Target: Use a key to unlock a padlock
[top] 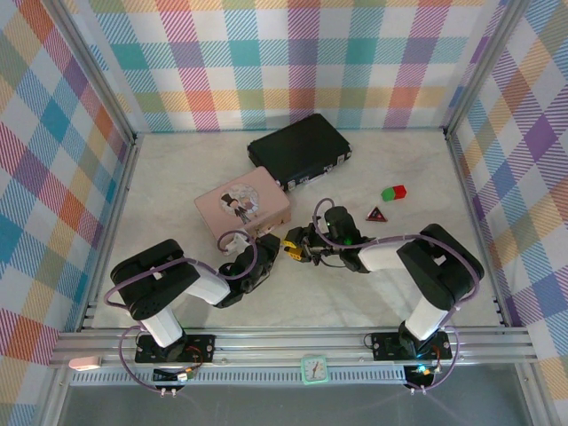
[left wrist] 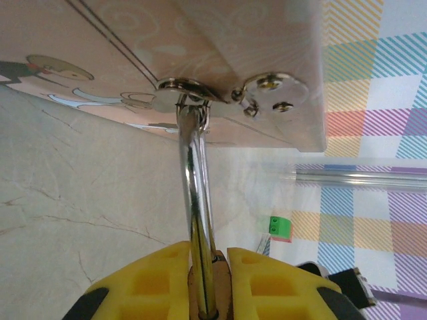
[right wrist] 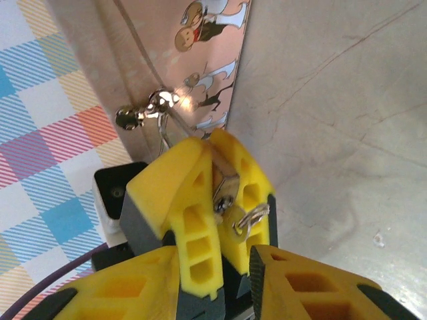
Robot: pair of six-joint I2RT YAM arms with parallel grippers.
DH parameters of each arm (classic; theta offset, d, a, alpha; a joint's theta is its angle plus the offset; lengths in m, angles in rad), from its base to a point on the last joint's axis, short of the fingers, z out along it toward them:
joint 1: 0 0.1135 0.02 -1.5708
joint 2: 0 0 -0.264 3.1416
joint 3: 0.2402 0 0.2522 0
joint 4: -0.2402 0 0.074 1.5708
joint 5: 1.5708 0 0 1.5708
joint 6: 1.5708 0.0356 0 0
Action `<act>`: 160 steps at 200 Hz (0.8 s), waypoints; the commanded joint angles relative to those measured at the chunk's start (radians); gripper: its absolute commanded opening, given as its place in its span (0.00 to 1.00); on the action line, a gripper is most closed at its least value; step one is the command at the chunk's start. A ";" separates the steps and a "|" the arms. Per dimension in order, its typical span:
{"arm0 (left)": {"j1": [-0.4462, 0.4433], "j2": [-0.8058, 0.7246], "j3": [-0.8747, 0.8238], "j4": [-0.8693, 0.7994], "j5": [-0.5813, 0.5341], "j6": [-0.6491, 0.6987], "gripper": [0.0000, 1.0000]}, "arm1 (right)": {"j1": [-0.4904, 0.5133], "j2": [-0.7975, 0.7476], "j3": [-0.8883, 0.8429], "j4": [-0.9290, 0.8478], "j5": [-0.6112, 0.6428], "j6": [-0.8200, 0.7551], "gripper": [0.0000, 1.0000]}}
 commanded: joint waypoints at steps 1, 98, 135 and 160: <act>-0.001 -0.006 0.030 0.061 0.007 -0.013 0.00 | 0.005 0.015 0.000 0.058 0.018 -0.005 0.32; 0.003 0.022 0.013 0.120 0.020 -0.112 0.00 | 0.008 0.069 -0.051 0.199 0.047 -0.009 0.23; 0.004 0.023 0.014 0.122 0.027 -0.119 0.00 | 0.011 0.101 -0.071 0.335 0.047 0.020 0.21; 0.004 0.027 0.020 0.127 0.038 -0.119 0.00 | 0.020 0.112 -0.060 0.345 0.044 0.023 0.12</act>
